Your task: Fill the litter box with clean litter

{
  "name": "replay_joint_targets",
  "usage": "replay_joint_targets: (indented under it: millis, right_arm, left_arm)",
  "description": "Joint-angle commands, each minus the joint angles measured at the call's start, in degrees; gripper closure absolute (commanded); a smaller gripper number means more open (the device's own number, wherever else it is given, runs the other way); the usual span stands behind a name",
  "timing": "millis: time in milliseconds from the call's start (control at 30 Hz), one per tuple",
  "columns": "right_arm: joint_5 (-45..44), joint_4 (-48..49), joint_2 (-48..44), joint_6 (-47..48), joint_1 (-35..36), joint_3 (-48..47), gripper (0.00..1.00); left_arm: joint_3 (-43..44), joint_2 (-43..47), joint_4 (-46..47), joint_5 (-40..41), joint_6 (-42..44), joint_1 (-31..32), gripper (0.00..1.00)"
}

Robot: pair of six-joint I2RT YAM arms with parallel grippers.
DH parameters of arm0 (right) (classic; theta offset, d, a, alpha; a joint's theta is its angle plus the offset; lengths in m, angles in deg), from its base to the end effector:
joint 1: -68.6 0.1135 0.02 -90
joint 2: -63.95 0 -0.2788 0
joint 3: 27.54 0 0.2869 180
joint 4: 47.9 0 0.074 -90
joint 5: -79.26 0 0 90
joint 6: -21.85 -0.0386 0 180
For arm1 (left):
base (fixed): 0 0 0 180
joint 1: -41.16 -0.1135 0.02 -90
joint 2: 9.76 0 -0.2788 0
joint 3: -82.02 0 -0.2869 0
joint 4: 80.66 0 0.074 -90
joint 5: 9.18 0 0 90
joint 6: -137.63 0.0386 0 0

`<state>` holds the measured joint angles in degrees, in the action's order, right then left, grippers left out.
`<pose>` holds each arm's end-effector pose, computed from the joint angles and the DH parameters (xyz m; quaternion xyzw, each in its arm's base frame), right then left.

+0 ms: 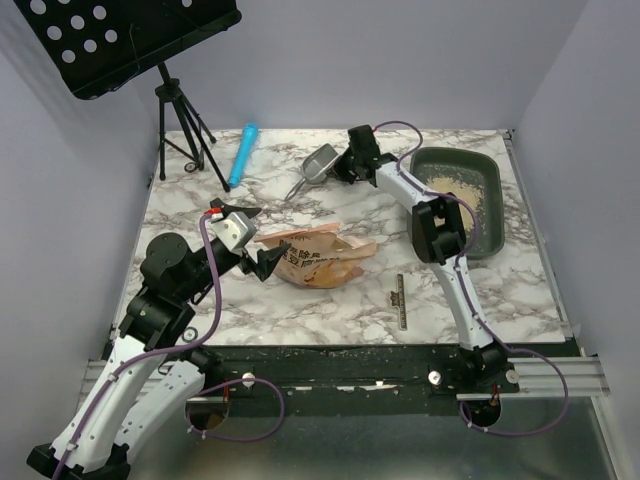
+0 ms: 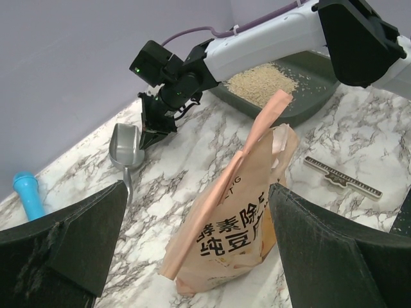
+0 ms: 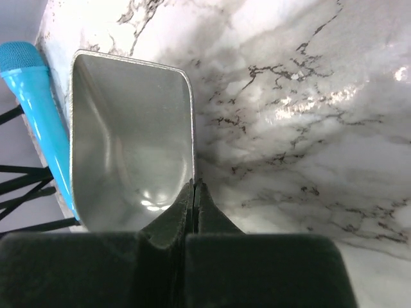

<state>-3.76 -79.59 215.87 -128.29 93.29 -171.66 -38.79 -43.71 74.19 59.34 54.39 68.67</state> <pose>0.5767 0.2703 0.1344 0.2501 0.8678 0.3279 0.2773 0.1337 -0.0856 0.3917 0.3305 0.6245 -0.2547 0.6602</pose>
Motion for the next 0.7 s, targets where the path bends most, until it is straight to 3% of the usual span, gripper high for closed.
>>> replay_joint_targets:
  millis: [0,233,433,667]
  right_arm:
    - [-0.9,1.9,-7.3,4.7,0.1,3.0,1.00]
    - [-3.7,8.3,-19.7,9.3,-1.0,17.2,1.00]
    - [-8.4,11.4,-29.6,19.0,-1.7,26.0,1.00]
    - [-14.9,8.8,-43.8,35.9,-2.3,30.1,1.00]
  left_arm:
    - [1.1,0.4,-1.2,1.0,-0.9,0.2,0.01]
    - [2.1,0.5,0.6,0.9,-1.2,0.2,0.01]
    - [3.2,-1.5,3.2,-1.8,-1.9,0.2,0.01]
    - [14.4,-8.2,-2.2,-3.4,-4.7,0.2,0.01]
